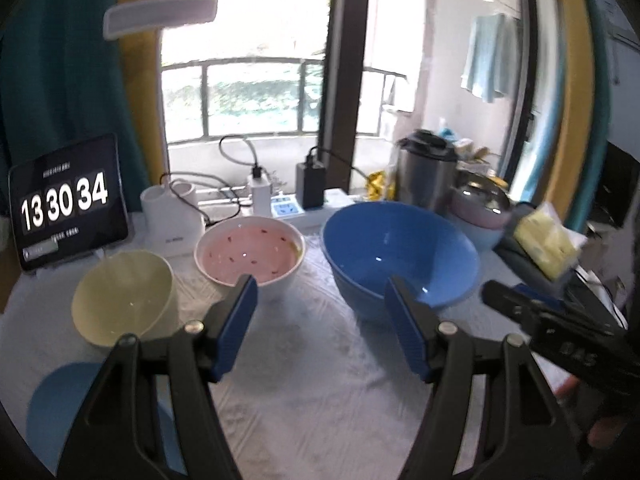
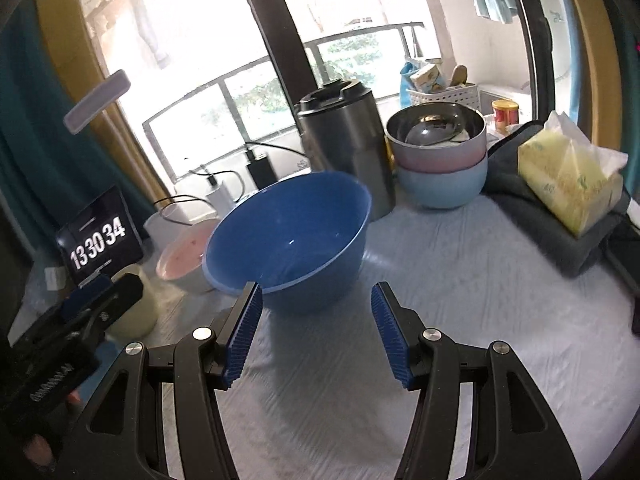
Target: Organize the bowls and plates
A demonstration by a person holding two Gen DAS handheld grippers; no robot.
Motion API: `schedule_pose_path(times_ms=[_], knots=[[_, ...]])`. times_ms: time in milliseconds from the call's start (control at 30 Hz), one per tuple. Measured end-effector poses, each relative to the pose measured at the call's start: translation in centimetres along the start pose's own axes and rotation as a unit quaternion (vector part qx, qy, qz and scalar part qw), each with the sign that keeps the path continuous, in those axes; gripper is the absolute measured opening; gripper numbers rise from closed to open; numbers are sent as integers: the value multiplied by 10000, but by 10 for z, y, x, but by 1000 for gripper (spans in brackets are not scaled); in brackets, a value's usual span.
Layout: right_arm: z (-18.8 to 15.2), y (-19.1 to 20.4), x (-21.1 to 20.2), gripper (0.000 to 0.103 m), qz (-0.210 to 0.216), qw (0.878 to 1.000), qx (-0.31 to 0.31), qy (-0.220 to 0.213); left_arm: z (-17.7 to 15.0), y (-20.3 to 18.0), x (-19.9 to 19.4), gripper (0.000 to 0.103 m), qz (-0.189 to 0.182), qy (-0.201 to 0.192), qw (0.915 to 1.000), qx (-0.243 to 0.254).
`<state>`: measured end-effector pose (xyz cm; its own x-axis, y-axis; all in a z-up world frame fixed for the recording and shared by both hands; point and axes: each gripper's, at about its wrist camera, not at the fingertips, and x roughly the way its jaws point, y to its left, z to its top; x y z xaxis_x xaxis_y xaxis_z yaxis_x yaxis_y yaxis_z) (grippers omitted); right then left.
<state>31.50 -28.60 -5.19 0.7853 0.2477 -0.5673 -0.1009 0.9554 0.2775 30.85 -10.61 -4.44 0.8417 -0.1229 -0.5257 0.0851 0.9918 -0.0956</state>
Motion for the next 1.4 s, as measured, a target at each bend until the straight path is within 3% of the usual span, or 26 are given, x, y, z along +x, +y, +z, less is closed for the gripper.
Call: schedule_pose_path(times_ms=[167,367,567,700,800,933,1400], knots=[[18,-12,23,60,-100,9999,92,90,2,10,37,67,104,377,9975,-583],[26,-30,59,57,-114,9982,483,349,3,11,59,67,219,463,9960,-726],[26,-29,83,36,-6,9968,587,536,1,7,71,64,212,448,9967,-642],[21,-25,85,14,-203,9977,430,478,-5,3,75,44,15,608,9967,-542],[16,-23,83,7,-103,9971,481,583,-11,-5,72,35,-116,637,9971,-392],[12,-19,68,6,-255,9973,445,520,-16,-1,66,25,-250,736,9959,-472],[-18,6,-12,9,-192,9986,164,473,-51,-1,-35,24,-478,501,9975,-171]])
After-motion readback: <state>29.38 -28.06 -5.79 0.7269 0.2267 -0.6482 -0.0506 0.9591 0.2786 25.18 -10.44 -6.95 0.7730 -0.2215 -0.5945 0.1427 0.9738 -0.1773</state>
